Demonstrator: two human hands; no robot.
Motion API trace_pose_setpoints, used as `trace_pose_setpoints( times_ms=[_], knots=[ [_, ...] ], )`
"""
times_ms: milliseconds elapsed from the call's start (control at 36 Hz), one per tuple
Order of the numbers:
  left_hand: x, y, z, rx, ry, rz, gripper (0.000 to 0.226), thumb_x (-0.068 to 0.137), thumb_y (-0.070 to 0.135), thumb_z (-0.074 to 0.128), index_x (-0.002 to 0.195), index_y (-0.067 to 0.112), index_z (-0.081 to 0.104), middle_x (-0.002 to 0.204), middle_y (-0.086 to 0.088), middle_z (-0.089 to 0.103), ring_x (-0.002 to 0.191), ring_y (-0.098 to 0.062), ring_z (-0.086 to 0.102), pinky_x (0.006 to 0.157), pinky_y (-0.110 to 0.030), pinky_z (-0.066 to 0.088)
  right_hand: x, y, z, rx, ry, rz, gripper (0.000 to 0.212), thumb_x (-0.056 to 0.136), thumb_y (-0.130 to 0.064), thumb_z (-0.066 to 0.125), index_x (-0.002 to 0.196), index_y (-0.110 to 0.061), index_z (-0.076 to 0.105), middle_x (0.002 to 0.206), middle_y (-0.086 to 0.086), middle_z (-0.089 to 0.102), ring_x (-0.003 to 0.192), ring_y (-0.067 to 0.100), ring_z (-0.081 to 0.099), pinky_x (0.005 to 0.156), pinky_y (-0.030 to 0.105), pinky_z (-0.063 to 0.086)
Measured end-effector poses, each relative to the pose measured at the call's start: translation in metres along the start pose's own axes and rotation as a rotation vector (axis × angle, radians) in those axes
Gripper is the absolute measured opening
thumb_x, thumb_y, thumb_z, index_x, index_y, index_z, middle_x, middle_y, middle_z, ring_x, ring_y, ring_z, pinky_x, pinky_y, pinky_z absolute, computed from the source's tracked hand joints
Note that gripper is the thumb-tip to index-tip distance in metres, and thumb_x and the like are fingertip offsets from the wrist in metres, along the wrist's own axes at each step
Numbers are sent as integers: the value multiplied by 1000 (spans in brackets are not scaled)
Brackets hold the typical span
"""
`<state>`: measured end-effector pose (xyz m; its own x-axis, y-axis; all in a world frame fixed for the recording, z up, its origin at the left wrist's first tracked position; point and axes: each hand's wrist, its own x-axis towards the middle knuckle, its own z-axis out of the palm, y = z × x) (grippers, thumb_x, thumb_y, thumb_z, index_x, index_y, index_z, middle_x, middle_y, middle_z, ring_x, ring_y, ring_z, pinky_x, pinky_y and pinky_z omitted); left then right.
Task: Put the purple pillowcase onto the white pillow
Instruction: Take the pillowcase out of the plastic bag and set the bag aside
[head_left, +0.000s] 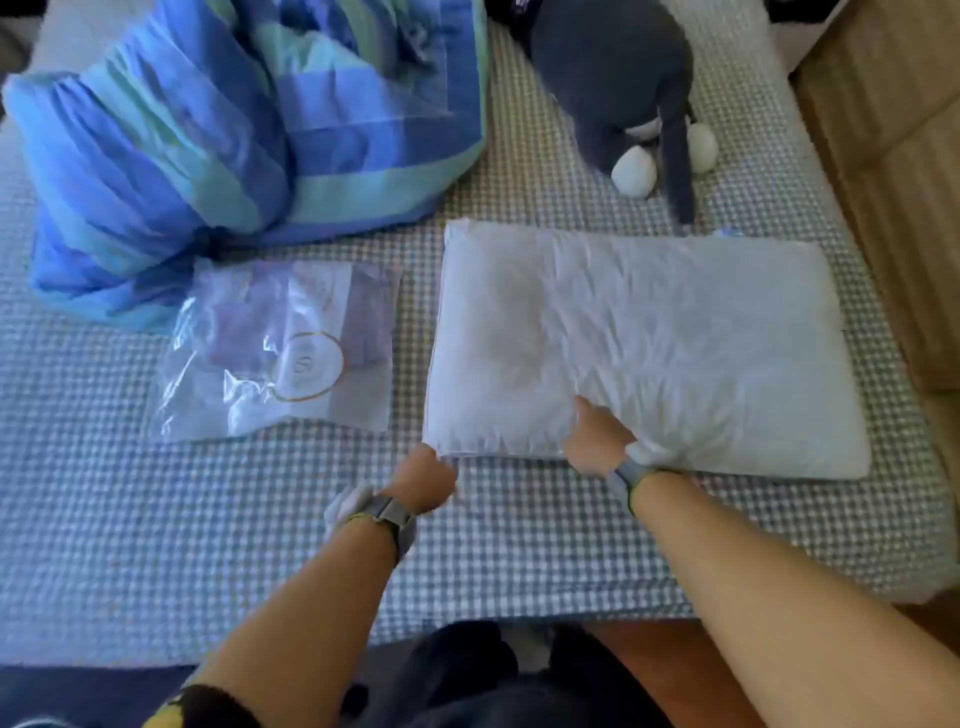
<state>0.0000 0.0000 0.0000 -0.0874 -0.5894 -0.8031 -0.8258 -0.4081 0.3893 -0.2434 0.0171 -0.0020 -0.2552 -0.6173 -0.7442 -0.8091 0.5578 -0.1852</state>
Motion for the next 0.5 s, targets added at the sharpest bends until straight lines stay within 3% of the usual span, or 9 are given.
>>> trace_pose_setpoints(
  times_ms=[56,139,167,250,306,389,500],
  knots=[
    [11,-10,-4,-149,44,-87,33,97,18,54,123,-3,52,82,-2,46,89,-23,45,79,-33,38,7,-9,6,21,-3,1,72,96,-30,47,157,-22,9,156,14,24,131,39,44,102,48,47],
    [31,-35,-26,-484,59,-248,51,91,25,59,132,-3,50,93,-6,54,94,-26,51,94,-47,51,19,-36,21,17,-52,-27,73,98,-27,43,157,-26,0,164,4,0,147,33,21,113,47,36],
    [39,-48,-36,-658,57,-311,49,89,30,60,130,3,53,95,-5,58,92,-25,56,91,-49,54,25,-48,31,1,-58,-44,72,97,-28,43,157,-28,1,164,3,-3,147,33,20,114,46,34],
    [64,-78,-68,-1250,28,-333,21,89,35,59,101,17,57,83,0,55,73,-19,54,70,-34,51,36,-76,44,-11,-82,-11,70,93,-33,44,154,-34,8,162,4,-2,141,36,29,109,47,39],
    [70,-85,-84,-1460,7,-274,24,90,36,62,102,15,58,87,1,59,80,-20,58,77,-35,51,37,-80,48,-4,-71,33,67,91,-31,47,150,-33,16,159,6,6,136,36,36,105,47,43],
    [71,-81,-93,-1362,73,-227,14,95,22,61,106,14,65,108,-6,68,100,-24,64,98,-40,51,30,-78,43,61,-77,45,54,89,-28,49,141,-23,37,150,10,29,129,32,41,103,43,44],
    [64,-62,-112,-1326,135,-208,11,92,8,57,99,11,64,100,-12,65,88,-26,60,82,-37,54,14,-107,16,36,-109,94,34,95,-16,47,124,0,56,124,19,56,113,35,56,94,38,49]
  ],
)
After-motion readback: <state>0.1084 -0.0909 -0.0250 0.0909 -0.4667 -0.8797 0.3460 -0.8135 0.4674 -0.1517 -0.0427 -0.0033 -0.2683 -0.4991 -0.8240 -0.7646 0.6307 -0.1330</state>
